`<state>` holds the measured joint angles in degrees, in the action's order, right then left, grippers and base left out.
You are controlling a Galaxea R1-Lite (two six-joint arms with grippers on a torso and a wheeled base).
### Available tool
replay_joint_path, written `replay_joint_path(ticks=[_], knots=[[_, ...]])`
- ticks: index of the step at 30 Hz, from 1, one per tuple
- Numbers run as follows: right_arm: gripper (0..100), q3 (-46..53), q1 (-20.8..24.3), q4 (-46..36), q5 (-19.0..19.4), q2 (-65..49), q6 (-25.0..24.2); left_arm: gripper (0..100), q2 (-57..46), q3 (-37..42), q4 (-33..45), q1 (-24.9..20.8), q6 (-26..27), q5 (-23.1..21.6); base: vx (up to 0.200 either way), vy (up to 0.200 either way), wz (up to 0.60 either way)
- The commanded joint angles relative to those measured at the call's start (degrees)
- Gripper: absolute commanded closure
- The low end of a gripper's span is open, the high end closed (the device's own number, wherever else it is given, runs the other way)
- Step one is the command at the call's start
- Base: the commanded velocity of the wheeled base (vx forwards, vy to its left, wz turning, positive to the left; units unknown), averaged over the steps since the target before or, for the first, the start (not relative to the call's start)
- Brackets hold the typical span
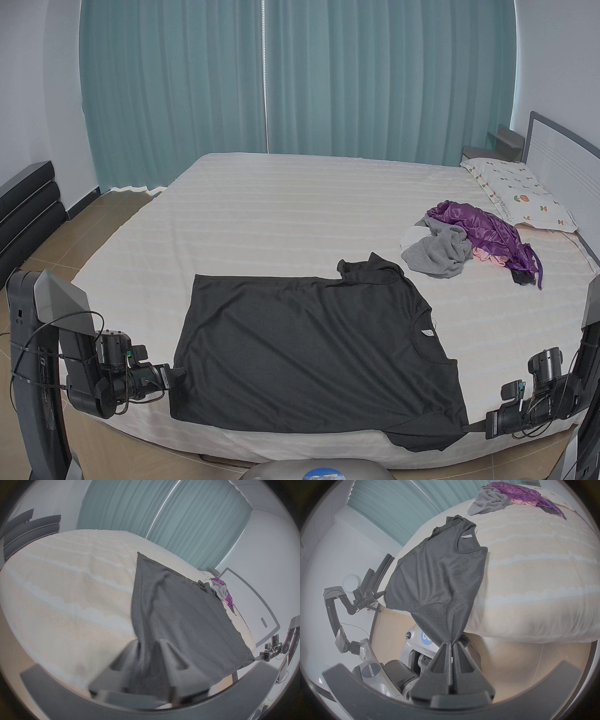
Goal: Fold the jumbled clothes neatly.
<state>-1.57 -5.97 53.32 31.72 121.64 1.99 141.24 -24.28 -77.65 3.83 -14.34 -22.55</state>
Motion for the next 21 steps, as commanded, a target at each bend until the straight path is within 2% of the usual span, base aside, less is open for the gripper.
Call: replay_joint_path(ticks=[1,6,14,21], knots=[[100,0.08,0.0,0.03,0.01,0.18,0.03,100,-3.34,3.81,-0.04,0.39,0.01,0.05,0.0,0.0,0.0],[100,0.08,0.0,0.03,0.01,0.18,0.03,100,-5.19,4.86,0.05,0.48,0.01,0.23,0.0,0.0,0.0],[100,0.08,0.0,1.35,0.01,0.35,-0.05,100,-4.57,1.17,0.05,1.27,-0.25,0.76,0.0,0.0,0.0],[100,0.08,0.0,1.61,0.01,0.71,-0.05,100,-4.66,-2.35,0.05,1.18,-3.95,0.76,0.0,0.0,0.0]])
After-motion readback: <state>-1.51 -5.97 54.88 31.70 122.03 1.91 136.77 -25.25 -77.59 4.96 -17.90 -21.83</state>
